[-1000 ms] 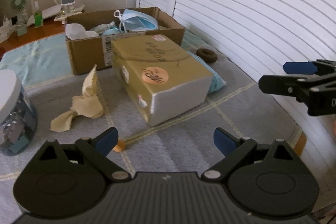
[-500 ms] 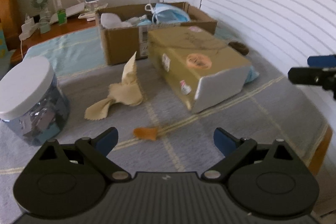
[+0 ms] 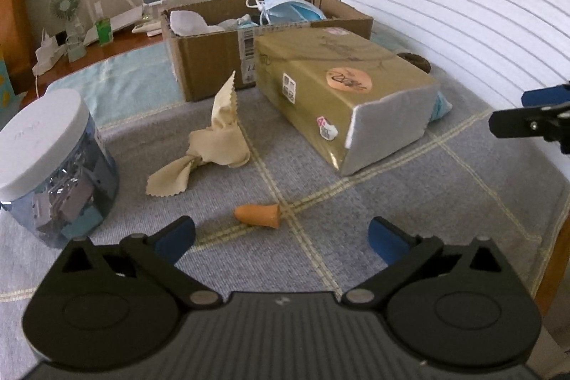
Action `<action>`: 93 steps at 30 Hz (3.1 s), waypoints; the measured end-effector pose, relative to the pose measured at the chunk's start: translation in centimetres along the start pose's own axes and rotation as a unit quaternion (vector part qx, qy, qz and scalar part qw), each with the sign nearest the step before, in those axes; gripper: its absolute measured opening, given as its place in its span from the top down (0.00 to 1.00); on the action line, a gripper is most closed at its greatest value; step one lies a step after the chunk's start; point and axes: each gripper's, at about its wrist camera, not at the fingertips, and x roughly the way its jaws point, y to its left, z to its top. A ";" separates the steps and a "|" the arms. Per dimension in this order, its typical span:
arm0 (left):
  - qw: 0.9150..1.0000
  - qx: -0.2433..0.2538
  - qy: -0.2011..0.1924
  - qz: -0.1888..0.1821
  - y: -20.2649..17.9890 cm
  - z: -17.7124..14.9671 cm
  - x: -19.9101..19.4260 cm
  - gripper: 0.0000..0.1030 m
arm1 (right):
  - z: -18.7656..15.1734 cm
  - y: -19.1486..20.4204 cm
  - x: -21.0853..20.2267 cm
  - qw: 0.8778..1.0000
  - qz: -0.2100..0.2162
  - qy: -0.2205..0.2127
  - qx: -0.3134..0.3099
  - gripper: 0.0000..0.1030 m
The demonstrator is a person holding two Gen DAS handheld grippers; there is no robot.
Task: Organize soft objects
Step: 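Close the left gripper on the orange foam earplug, then hold the earplug in the left gripper while the right gripper closes on the second blue mask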
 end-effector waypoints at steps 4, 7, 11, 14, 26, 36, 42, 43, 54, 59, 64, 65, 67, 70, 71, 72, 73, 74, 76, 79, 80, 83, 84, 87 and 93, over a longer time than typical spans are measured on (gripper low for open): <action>1.000 0.002 -0.001 -0.001 0.1 0.0 0.0 0.00 | -0.1 -0.1 0.4 1.000 0.004 0.004 0.000 0.00; 1.000 0.008 -0.001 -0.007 0.3 0.1 0.1 0.00 | -0.1 -0.1 0.7 1.000 0.007 0.006 0.002 0.00; 1.000 0.008 -0.002 -0.007 0.3 0.1 0.1 0.00 | -0.2 -0.2 1.0 1.000 0.008 0.010 0.003 0.00; 1.000 0.003 -0.001 -0.006 0.4 0.2 0.0 0.04 | -0.2 -0.3 1.2 1.000 0.009 0.012 0.004 0.00; 1.000 0.010 -0.024 -0.004 0.9 0.3 -1.0 0.63 | -0.1 -0.2 1.7 1.000 0.011 0.014 0.000 0.00; 0.999 0.012 -0.028 -0.008 0.9 0.3 -1.0 0.73 | 0.1 0.0 2.6 1.000 0.011 0.013 -0.013 0.14; 1.000 0.009 -0.026 -0.010 1.0 0.4 -1.0 0.73 | 0.4 0.1 4.1 0.999 0.011 0.015 -0.027 0.26; 1.000 0.008 -0.026 -0.010 1.0 0.4 -1.0 0.73 | 0.5 0.2 4.4 0.999 0.012 0.014 -0.030 0.28; 1.000 0.007 -0.022 -0.012 1.1 0.6 -0.9 0.73 | 1.6 0.2 6.5 0.999 0.031 0.002 -0.034 0.43; 1.000 0.008 -0.022 -0.014 1.1 0.6 -0.8 0.73 | 1.5 0.3 6.7 0.999 0.024 0.002 -0.035 0.54; 1.000 0.008 -0.024 -0.013 1.1 0.6 -0.8 0.73 | 1.3 0.1 5.8 0.999 0.001 0.008 -0.034 0.57; 1.000 0.008 -0.024 -0.013 1.1 0.6 -0.8 0.73 | 1.0 0.1 5.5 0.999 -0.004 0.011 -0.037 0.57; 1.000 0.008 -0.024 -0.013 1.1 0.6 -0.8 0.73 | 0.8 -0.1 4.9 0.999 -0.014 0.015 -0.039 0.56; 1.000 0.008 -0.024 -0.013 1.1 0.6 -0.8 0.73 | 0.5 -0.2 4.2 0.999 -0.021 0.016 -0.042 0.51; 1.000 0.008 -0.024 -0.013 1.1 0.6 -0.8 0.73 | 0.5 -0.2 4.1 0.999 -0.022 0.013 -0.044 0.50; 1.000 0.008 -0.024 -0.013 1.1 0.6 -0.8 0.73 | 0.6 -0.2 4.1 0.999 -0.021 0.010 -0.045 0.50; 1.000 0.007 -0.023 -0.012 1.1 0.6 -0.8 0.73 | 0.7 -0.2 4.2 0.999 -0.020 0.010 -0.044 0.50; 1.000 0.007 -0.023 -0.012 1.1 0.6 -0.8 0.73 | 0.9 -0.2 4.4 0.999 -0.019 0.010 -0.044 0.50; 1.000 0.007 -0.023 -0.012 1.1 0.6 -0.8 0.73 | 1.1 -0.1 4.9 0.999 -0.014 0.009 -0.046 0.50; 1.000 0.009 -0.022 -0.012 1.0 0.7 -0.8 0.73 | 1.6 0.1 5.7 0.999 -0.013 0.007 -0.047 0.45; 1.000 0.008 -0.021 -0.012 1.1 0.7 -0.8 0.73 | 1.8 0.1 5.9 0.999 -0.012 0.005 -0.045 0.42; 1.000 0.009 -0.020 -0.013 1.1 0.7 -0.8 0.73 | 2.2 0.1 6.1 0.999 -0.004 0.003 -0.040 0.41; 1.000 0.010 -0.019 -0.013 1.1 0.8 -0.8 0.73 | 2.3 0.2 6.2 0.999 -0.005 0.002 -0.041 0.41; 1.000 0.011 -0.019 -0.013 1.1 0.8 -0.8 0.73 | 2.5 0.1 6.4 0.999 -0.001 0.003 -0.037 0.41; 1.000 0.017 -0.015 -0.016 0.9 0.9 -0.7 0.73 | 2.5 0.3 7.3 0.999 -0.007 0.010 -0.040 0.44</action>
